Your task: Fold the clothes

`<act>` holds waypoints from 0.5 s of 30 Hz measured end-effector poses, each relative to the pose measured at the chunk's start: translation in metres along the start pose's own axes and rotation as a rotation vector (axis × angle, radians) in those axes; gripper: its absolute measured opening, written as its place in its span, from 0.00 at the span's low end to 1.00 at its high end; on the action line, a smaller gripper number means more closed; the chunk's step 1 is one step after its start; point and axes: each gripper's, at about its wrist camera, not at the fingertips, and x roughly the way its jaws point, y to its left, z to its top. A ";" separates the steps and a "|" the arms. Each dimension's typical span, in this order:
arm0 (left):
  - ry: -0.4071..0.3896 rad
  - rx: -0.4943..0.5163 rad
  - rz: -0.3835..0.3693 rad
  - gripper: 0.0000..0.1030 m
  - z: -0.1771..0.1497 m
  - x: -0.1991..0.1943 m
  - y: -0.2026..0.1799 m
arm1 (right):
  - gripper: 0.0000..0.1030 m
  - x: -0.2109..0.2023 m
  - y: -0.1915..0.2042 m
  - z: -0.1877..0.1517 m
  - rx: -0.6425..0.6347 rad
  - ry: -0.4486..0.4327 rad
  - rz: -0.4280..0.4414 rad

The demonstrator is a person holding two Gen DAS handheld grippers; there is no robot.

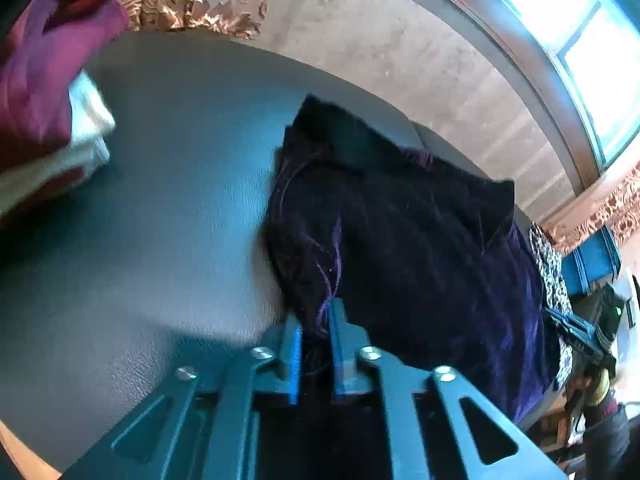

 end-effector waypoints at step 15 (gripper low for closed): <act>0.081 0.023 -0.085 0.13 -0.027 -0.024 0.010 | 0.12 -0.057 -0.010 -0.062 0.058 0.035 -0.022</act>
